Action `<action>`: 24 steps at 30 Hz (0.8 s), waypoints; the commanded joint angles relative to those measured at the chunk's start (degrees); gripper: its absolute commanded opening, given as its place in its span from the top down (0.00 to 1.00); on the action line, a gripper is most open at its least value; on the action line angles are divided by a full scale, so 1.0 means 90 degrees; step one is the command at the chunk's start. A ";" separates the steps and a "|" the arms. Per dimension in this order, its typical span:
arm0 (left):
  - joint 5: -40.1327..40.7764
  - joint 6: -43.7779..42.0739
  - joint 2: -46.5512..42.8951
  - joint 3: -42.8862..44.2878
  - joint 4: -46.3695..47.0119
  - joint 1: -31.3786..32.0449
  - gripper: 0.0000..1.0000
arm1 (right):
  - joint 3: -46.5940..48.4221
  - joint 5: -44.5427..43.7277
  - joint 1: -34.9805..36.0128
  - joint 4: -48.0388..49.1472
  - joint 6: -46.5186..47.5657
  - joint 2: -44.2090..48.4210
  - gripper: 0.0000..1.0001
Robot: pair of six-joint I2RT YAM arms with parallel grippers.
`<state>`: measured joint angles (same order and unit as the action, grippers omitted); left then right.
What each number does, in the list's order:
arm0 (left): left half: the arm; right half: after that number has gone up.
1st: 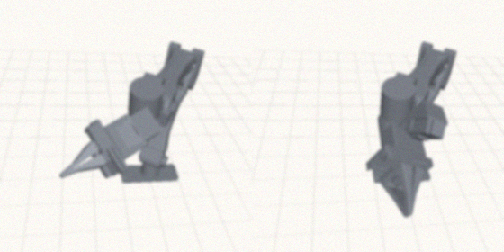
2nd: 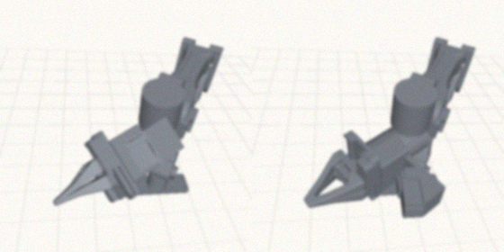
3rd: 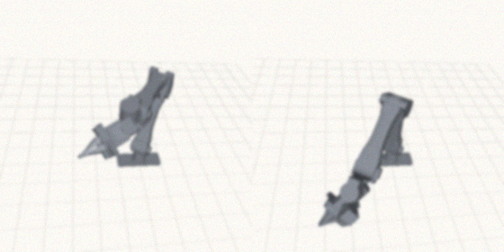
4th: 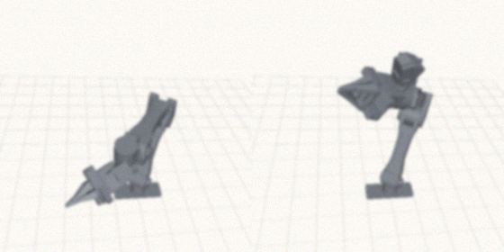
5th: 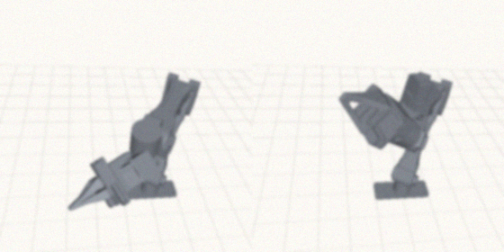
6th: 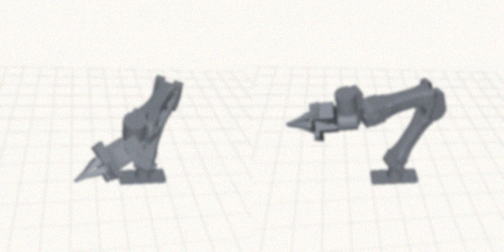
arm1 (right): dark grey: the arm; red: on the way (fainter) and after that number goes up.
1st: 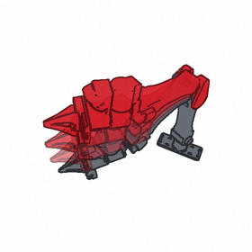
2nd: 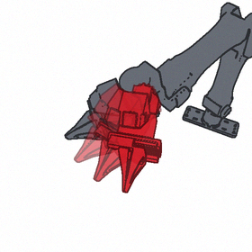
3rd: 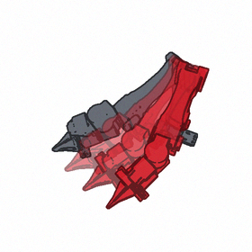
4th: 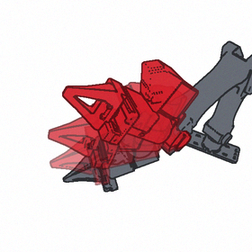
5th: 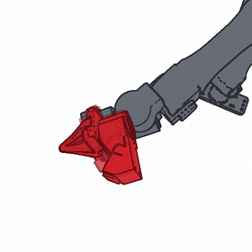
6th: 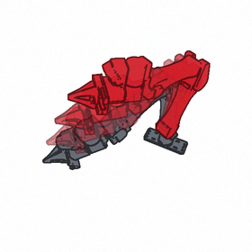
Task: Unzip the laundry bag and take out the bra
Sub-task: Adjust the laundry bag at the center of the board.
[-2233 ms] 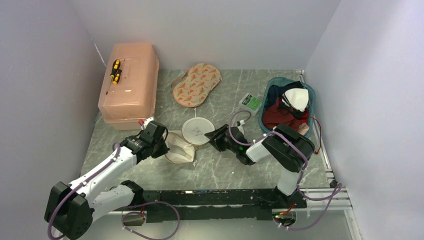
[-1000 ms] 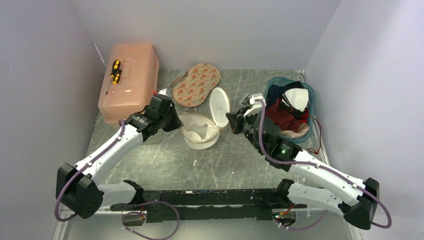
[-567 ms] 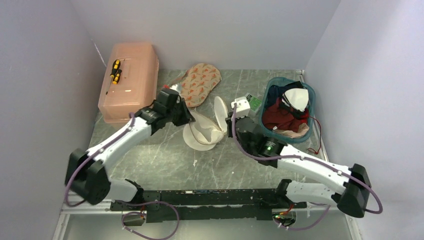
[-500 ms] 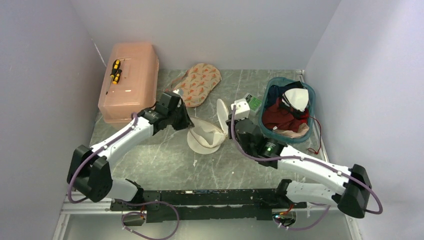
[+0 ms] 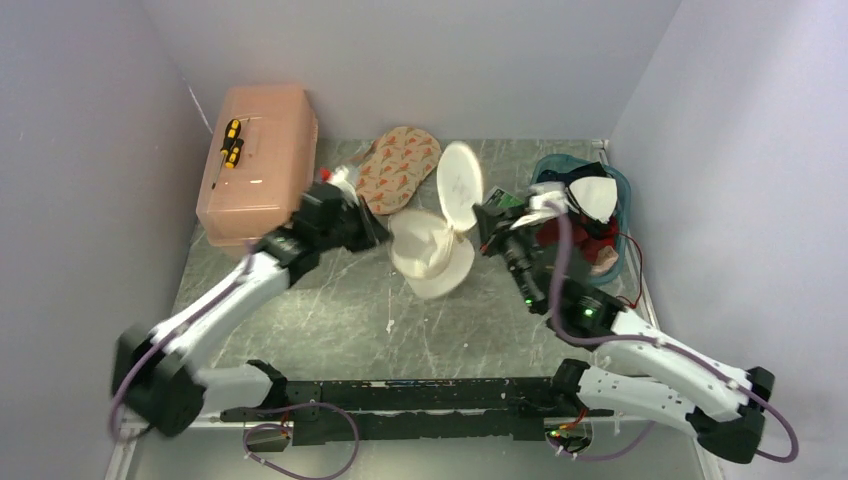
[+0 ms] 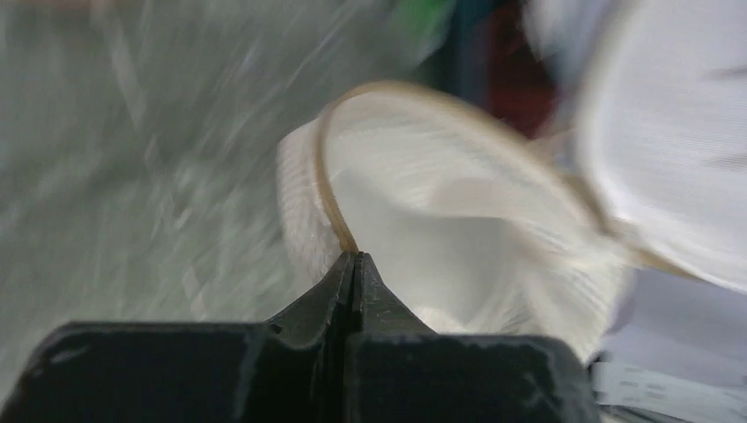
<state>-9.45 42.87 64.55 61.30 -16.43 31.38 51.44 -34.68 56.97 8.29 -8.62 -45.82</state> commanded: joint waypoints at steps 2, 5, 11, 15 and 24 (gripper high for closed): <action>-0.0869 0.0794 0.1128 -0.1629 0.0118 0.0008 0.97 | -0.0995 0.0103 -0.0204 -0.1164 -0.1235 -0.0136 1.00; -0.0401 0.0608 0.0628 -0.1419 -0.0065 0.0020 0.96 | -0.1147 0.0119 -0.0192 -0.1232 -0.1154 0.0244 1.00; -0.0283 0.0175 0.0480 -0.0799 -0.0225 0.0029 0.97 | -0.1137 0.0869 -0.0195 -0.0721 -0.0764 0.0392 1.00; -0.0279 0.0066 0.0627 -0.0196 -0.0434 0.0130 0.86 | -0.0498 0.1179 -0.0196 -0.0539 -0.0423 0.0091 1.00; -0.0406 -0.0618 0.1365 -0.0918 -0.0630 0.0209 0.26 | -0.1000 0.1039 -0.0188 -0.0747 -0.0806 0.0233 1.00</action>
<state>-10.81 41.39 73.41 57.10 -21.89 33.10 44.97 -25.32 55.24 -0.54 -14.20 -46.48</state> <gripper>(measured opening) 0.739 0.029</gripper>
